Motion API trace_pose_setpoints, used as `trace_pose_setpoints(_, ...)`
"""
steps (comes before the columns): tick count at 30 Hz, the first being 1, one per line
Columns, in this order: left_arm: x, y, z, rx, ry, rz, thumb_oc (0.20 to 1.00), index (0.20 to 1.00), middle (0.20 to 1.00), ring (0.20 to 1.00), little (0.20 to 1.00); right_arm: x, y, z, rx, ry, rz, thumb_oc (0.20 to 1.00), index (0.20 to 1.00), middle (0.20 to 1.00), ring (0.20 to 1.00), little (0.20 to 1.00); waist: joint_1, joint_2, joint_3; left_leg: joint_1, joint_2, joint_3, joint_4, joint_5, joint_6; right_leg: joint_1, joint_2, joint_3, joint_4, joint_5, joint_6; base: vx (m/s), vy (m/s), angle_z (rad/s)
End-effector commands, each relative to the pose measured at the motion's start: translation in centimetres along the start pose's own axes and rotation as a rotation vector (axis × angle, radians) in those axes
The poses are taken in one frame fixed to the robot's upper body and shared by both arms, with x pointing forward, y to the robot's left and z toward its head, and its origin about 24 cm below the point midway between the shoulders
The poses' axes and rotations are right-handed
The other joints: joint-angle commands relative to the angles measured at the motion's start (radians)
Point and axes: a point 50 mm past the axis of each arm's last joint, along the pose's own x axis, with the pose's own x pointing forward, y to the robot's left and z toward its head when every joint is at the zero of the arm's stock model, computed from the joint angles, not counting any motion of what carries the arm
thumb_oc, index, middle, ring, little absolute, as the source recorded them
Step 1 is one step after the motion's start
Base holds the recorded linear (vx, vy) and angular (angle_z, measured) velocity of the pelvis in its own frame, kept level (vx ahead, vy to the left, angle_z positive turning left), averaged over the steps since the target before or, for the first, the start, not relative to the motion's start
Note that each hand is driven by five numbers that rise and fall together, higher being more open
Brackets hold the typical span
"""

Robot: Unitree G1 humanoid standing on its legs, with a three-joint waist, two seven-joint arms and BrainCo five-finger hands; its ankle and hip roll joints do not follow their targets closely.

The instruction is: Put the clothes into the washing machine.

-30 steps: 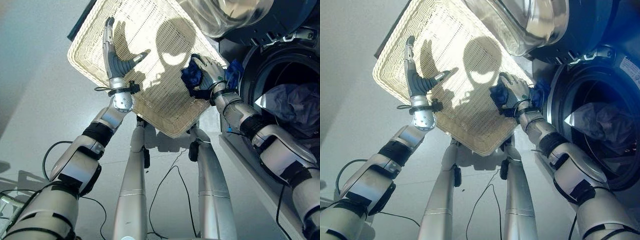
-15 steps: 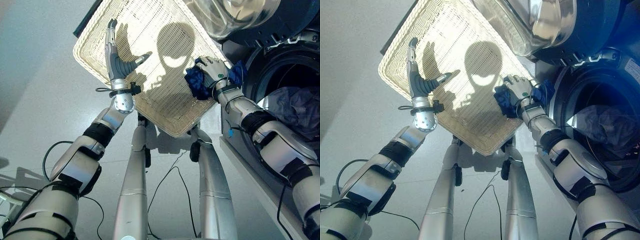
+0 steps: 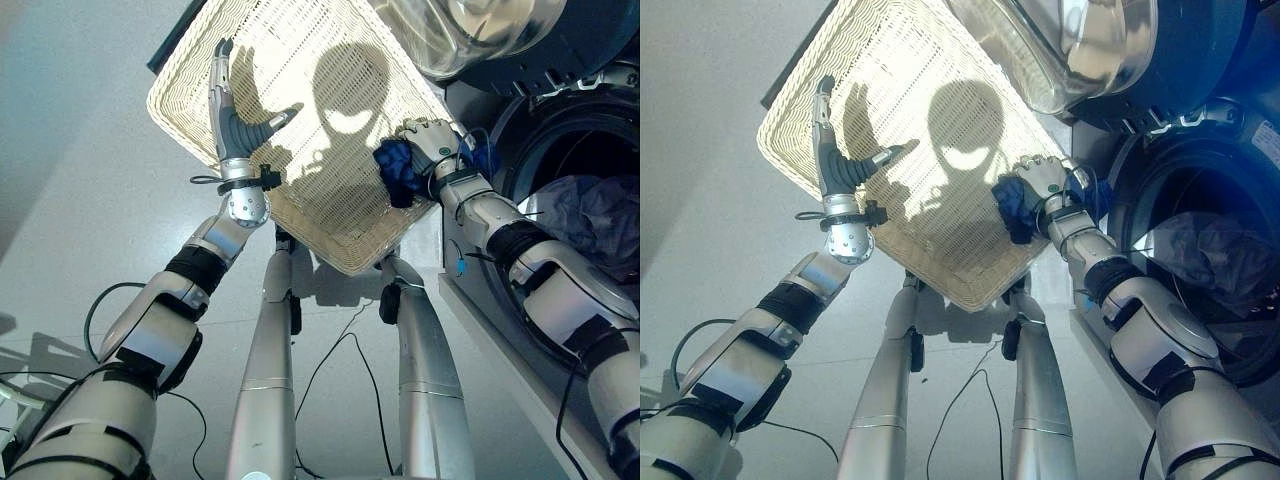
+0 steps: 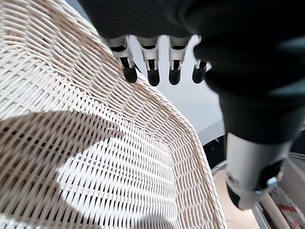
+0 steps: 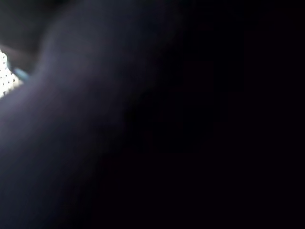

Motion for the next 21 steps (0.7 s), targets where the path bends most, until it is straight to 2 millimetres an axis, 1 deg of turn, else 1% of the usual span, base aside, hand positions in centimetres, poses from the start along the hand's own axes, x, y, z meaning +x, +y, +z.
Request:
trace_pose_setpoints(1, 0.9, 0.6, 0.8, -0.091, -0.007, 0.093, 1.000, 1.000, 1.000, 1.000, 1.000, -2.3, 3.2, -2.6, 0.112, 0.125, 0.128, 0.200, 0.200, 0.200, 0.200, 0.200, -0.032, 0.048, -0.017, -0.038, -0.031, 0.068, 0.142, -0.108, -0.004, 0.058, 0.052, -0.014, -0.265, 0.221, 0.109, 0.00, 0.000, 0.00)
trace_pose_setpoints(3, 0.9, 0.6, 0.8, -0.095, -0.004, 0.096, 1.000, 1.000, 1.000, 1.000, 1.000, -2.3, 3.2, -2.3, 0.369, 0.177, 0.142, 0.200, 0.200, 0.200, 0.200, 0.200, -0.034, 0.049, -0.017, -0.039, -0.030, 0.068, 0.139, -0.106, -0.005, 0.056, 0.051, -0.012, -0.265, 0.222, 0.108, 0.00, 0.000, 0.00)
trace_pose_setpoints(4, 0.9, 0.6, 0.8, -0.096, -0.003, 0.097, 1.000, 1.000, 1.000, 1.000, 1.000, -2.3, 3.2, -2.0, 0.589, 0.222, 0.154, 0.200, 0.200, 0.200, 0.200, 0.200, -0.035, 0.050, -0.017, -0.040, -0.028, 0.070, 0.138, -0.104, -0.007, 0.052, 0.052, -0.012, -0.261, 0.221, 0.107, 0.00, 0.000, 0.00)
trace_pose_setpoints(5, 0.9, 0.8, 0.8, -0.098, 0.000, 0.098, 1.000, 1.000, 1.000, 1.000, 1.000, -2.3, 3.2, -1.6, 0.773, 0.235, 0.147, 0.200, 0.200, 0.200, 0.200, 0.200, -0.036, 0.050, -0.017, -0.040, -0.029, 0.069, 0.139, -0.105, -0.008, 0.052, 0.053, -0.009, -0.260, 0.220, 0.106, 0.00, 0.000, 0.00)
trace_pose_setpoints(6, 0.9, 0.9, 0.7, -0.098, 0.001, 0.101, 1.000, 1.000, 1.000, 1.000, 1.000, -2.2, 3.1, -1.1, 0.892, 0.226, 0.175, 0.200, 0.200, 0.200, 0.200, 0.200, -0.037, 0.051, -0.017, -0.040, -0.029, 0.069, 0.140, -0.105, -0.008, 0.051, 0.053, -0.009, -0.259, 0.219, 0.105, 0.00, 0.000, 0.00)
trace_pose_setpoints(7, 0.8, 1.1, 0.6, -0.098, 0.005, 0.100, 1.000, 1.000, 1.000, 1.000, 1.000, -2.1, 2.6, -0.2, 1.265, 0.206, 0.192, 0.200, 0.200, 0.200, 0.200, 0.200, -0.037, 0.048, -0.017, -0.040, -0.029, 0.066, 0.143, -0.107, -0.010, 0.050, 0.054, -0.008, -0.253, 0.213, 0.103, 0.00, 0.000, 0.00)
trace_pose_setpoints(8, 0.8, 1.3, 0.5, -0.098, 0.008, 0.100, 1.000, 1.000, 1.000, 1.000, 1.000, -2.2, 2.5, 0.2, 1.404, 0.190, 0.200, 0.200, 0.200, 0.200, 0.200, 0.200, -0.038, 0.047, -0.017, -0.039, -0.030, 0.065, 0.145, -0.108, -0.011, 0.051, 0.055, -0.007, -0.251, 0.211, 0.102, 0.00, 0.000, 0.00)
trace_pose_setpoints(10, 0.7, 1.9, 0.0, -0.091, 0.016, 0.102, 1.000, 1.000, 1.000, 1.000, 1.000, -2.7, 2.2, 1.6, 1.916, 0.052, 0.247, 0.200, 0.200, 0.200, 0.200, 0.200, -0.040, 0.039, -0.017, -0.034, -0.030, 0.063, 0.150, -0.112, -0.014, 0.054, 0.059, -0.010, -0.244, 0.204, 0.100, 0.00, 0.000, 0.00)
trace_pose_setpoints(11, 0.6, 1.9, 0.0, -0.091, 0.017, 0.102, 1.000, 1.000, 1.000, 1.000, 1.000, -2.7, 2.2, 1.6, 1.959, 0.044, 0.239, 0.200, 0.200, 0.200, 0.200, 0.200, -0.039, 0.038, -0.017, -0.032, -0.029, 0.063, 0.149, -0.112, -0.015, 0.055, 0.059, -0.010, -0.244, 0.204, 0.100, -0.01, 0.013, -0.04)
trace_pose_setpoints(12, 0.6, 2.1, -0.1, -0.088, 0.020, 0.105, 1.000, 1.000, 1.000, 1.000, 1.000, -3.2, 1.9, 2.2, 2.177, -0.060, 0.233, 0.200, 0.200, 0.200, 0.200, 0.200, -0.043, 0.033, -0.017, -0.028, -0.029, 0.064, 0.145, -0.109, -0.016, 0.058, 0.060, -0.012, -0.246, 0.207, 0.101, 0.00, 0.000, 0.00)
trace_pose_setpoints(13, 0.4, 2.2, -0.3, -0.084, 0.022, 0.107, 1.000, 1.000, 1.000, 1.000, 1.000, -3.5, 1.7, 2.2, 2.286, -0.105, 0.204, 0.200, 0.200, 0.200, 0.200, 0.200, -0.046, 0.030, -0.017, -0.026, -0.028, 0.065, 0.143, -0.108, -0.016, 0.059, 0.059, -0.011, -0.247, 0.208, 0.102, -0.01, 0.019, -0.03)
trace_pose_setpoints(14, 0.4, 2.2, -0.3, -0.082, 0.023, 0.109, 1.000, 1.000, 1.000, 1.000, 1.000, -3.7, 1.5, 2.2, 2.359, -0.154, 0.191, 0.200, 0.200, 0.200, 0.200, 0.200, -0.049, 0.028, -0.017, -0.024, -0.027, 0.066, 0.140, -0.108, -0.016, 0.061, 0.059, -0.011, -0.249, 0.210, 0.103, 0.00, 0.000, 0.00)
trace_pose_setpoints(17, 0.2, 2.2, -0.4, -0.079, 0.023, 0.115, 1.000, 1.000, 1.000, 1.000, 1.000, -4.0, 1.0, 2.2, 2.485, -0.253, 0.156, 0.200, 0.200, 0.200, 0.200, 0.200, -0.055, 0.025, -0.017, -0.018, -0.025, 0.067, 0.130, -0.108, -0.018, 0.064, 0.058, -0.009, -0.256, 0.213, 0.106, 0.00, 0.005, -0.01)
trace_pose_setpoints(18, 0.1, 2.2, -0.4, -0.077, 0.023, 0.118, 1.000, 1.000, 1.000, 1.000, 1.000, -4.2, 0.7, 2.1, 2.571, -0.343, 0.135, 0.200, 0.200, 0.200, 0.200, 0.200, -0.058, 0.023, -0.017, -0.015, -0.024, 0.068, 0.125, -0.109, -0.019, 0.066, 0.058, -0.007, -0.261, 0.215, 0.108, -0.01, 0.010, -0.04)
trace_pose_setpoints(19, 0.1, 2.3, -0.5, -0.076, 0.024, 0.119, 1.000, 1.000, 1.000, 1.000, 1.000, -4.3, 0.6, 2.0, 2.591, -0.365, 0.124, 0.200, 0.200, 0.200, 0.200, 0.200, -0.059, 0.022, -0.017, -0.014, -0.024, 0.067, 0.123, -0.110, -0.020, 0.067, 0.058, -0.007, -0.263, 0.216, 0.109, -0.01, 0.003, -0.04)
trace_pose_setpoints(21, 0.1, 2.6, -0.7, -0.071, 0.024, 0.121, 1.000, 1.000, 1.000, 1.000, 1.000, -4.5, 0.0, 1.2, 2.663, -0.467, 0.067, 0.200, 0.200, 0.200, 0.200, 0.200, -0.062, 0.021, -0.017, -0.007, -0.023, 0.066, 0.115, -0.114, -0.022, 0.072, 0.057, -0.004, -0.271, 0.218, 0.113, 0.00, 0.000, 0.00)
